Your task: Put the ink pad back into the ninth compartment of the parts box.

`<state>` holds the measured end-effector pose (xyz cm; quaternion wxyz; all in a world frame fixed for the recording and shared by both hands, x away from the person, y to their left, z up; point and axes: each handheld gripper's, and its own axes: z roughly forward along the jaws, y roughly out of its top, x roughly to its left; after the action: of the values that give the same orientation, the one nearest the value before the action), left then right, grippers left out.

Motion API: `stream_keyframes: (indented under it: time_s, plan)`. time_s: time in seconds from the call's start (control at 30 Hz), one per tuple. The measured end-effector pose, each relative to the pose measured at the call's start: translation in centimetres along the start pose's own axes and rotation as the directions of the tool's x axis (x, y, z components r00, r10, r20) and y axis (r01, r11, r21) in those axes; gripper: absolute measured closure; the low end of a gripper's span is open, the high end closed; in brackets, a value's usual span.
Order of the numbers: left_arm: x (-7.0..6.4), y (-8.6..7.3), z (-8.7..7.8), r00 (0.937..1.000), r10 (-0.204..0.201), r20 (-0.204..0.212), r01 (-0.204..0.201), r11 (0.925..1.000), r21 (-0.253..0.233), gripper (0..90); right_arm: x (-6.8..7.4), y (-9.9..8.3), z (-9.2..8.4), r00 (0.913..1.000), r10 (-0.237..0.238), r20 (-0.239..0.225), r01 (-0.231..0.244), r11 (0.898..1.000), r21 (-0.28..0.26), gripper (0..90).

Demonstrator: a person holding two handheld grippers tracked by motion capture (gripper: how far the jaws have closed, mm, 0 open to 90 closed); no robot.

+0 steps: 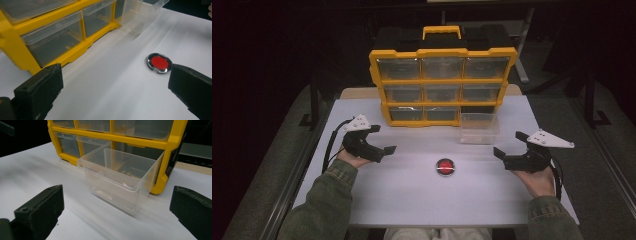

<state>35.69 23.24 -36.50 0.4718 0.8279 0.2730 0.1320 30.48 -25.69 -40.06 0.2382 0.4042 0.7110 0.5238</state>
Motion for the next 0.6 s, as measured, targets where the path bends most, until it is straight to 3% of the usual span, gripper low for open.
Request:
stream_keyframes:
  time_s: [0.6]
  plan:
    - [-1.2, 1.6, 2.3, 0.9964, 0.056, 0.064, -0.059, 0.9967, 0.055, 0.0, 0.1, 0.0, 0.1, 1.0000, -0.003, -0.009, 0.003, 1.000, 0.005, 0.0]
